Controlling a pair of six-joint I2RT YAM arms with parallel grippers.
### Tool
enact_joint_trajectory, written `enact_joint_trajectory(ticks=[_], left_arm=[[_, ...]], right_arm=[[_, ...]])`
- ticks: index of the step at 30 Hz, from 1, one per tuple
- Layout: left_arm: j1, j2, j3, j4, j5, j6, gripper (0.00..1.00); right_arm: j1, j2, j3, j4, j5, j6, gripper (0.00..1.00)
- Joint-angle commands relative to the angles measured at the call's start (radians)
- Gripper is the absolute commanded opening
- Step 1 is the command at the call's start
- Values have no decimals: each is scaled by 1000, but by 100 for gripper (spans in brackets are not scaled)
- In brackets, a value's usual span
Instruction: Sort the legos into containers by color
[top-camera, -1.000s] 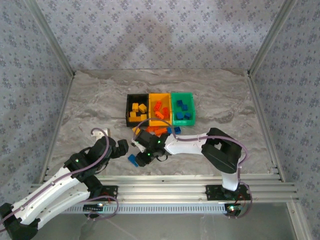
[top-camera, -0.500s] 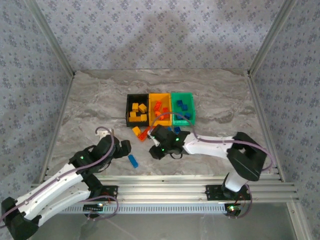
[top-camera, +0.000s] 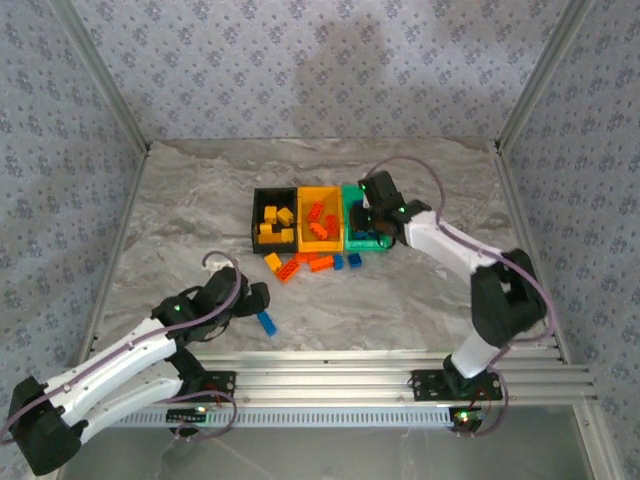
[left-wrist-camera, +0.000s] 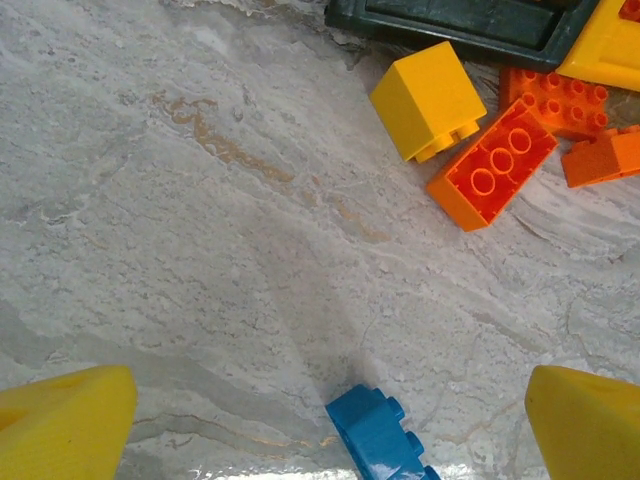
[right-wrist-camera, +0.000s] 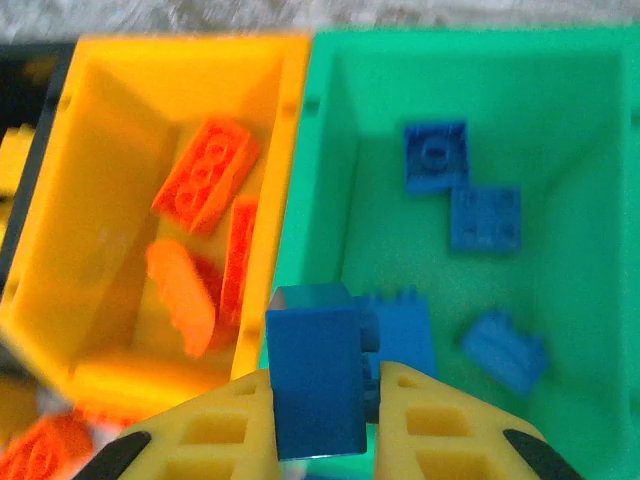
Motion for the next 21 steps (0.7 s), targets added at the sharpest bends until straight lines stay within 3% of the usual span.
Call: enact_joint_trajectory(ticks=[1, 3, 7, 10, 21], left_arm=[[3, 5, -3, 7, 26, -13, 100], [3, 6, -6, 4, 35, -16, 100], [3, 12, -14, 6, 65, -14, 100], [2, 24, -15, 12, 101, -2, 99], [-56, 235, 18, 96, 249, 15, 92]], right_arm=[[-27, 127, 119, -44, 49, 19, 23], [-43, 182, 169, -53, 55, 31, 29], [-45, 200, 210, -28, 48, 35, 61], [-25, 131, 188, -5, 47, 30, 72], [71, -128, -80, 65, 79, 41, 79]])
